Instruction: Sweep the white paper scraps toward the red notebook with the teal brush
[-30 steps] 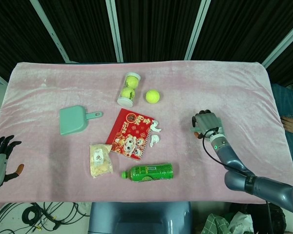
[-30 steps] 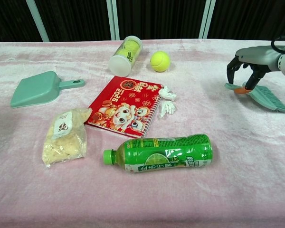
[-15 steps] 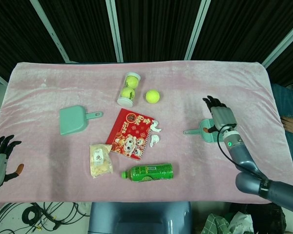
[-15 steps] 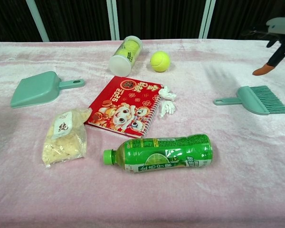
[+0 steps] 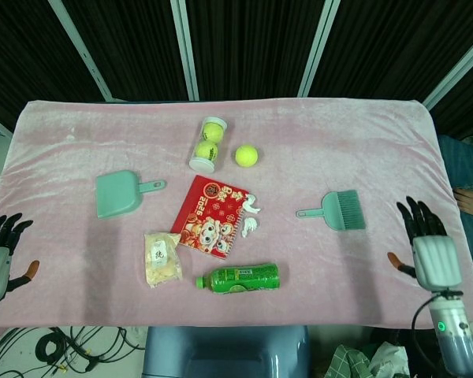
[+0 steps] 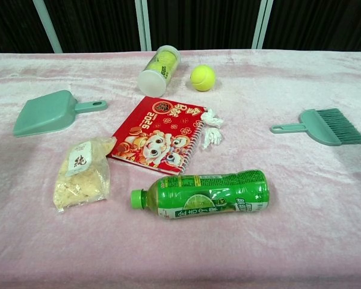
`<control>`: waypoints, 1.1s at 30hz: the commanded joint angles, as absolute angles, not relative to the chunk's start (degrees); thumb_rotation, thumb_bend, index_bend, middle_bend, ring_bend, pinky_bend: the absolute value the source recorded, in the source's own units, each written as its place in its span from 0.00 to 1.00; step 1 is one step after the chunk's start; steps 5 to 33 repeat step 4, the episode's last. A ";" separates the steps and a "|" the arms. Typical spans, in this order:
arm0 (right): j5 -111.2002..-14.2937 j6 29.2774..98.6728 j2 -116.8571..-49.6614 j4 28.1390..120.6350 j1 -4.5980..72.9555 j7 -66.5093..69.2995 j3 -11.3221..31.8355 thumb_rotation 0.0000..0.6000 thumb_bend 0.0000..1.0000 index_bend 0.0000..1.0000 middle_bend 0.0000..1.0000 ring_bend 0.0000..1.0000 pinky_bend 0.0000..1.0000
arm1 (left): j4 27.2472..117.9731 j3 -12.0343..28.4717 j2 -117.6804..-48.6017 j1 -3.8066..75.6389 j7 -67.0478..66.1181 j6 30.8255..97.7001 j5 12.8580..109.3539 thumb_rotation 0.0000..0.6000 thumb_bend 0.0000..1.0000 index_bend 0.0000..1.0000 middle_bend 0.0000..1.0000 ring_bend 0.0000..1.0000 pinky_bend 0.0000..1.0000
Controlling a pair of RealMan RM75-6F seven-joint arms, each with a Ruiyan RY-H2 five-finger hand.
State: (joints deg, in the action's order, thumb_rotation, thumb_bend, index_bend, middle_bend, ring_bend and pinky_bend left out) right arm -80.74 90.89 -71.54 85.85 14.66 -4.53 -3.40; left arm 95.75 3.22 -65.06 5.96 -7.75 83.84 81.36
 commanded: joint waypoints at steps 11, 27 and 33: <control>-83.61 91.64 -73.82 83.19 11.88 -6.95 -4.80 1.00 0.05 0.07 0.03 0.04 0.16 | 94.53 3.09 -65.63 5.68 -6.77 85.49 83.44 1.00 0.31 0.15 0.08 0.00 0.01; -83.61 91.64 -73.82 83.19 11.88 -6.95 -4.80 1.00 0.05 0.07 0.03 0.04 0.16 | 94.53 3.09 -65.63 5.68 -6.77 85.49 83.44 1.00 0.31 0.15 0.08 0.00 0.01; -83.61 91.64 -73.82 83.19 11.88 -6.95 -4.80 1.00 0.05 0.07 0.03 0.04 0.16 | 94.53 3.09 -65.63 5.68 -6.77 85.49 83.44 1.00 0.31 0.15 0.08 0.00 0.01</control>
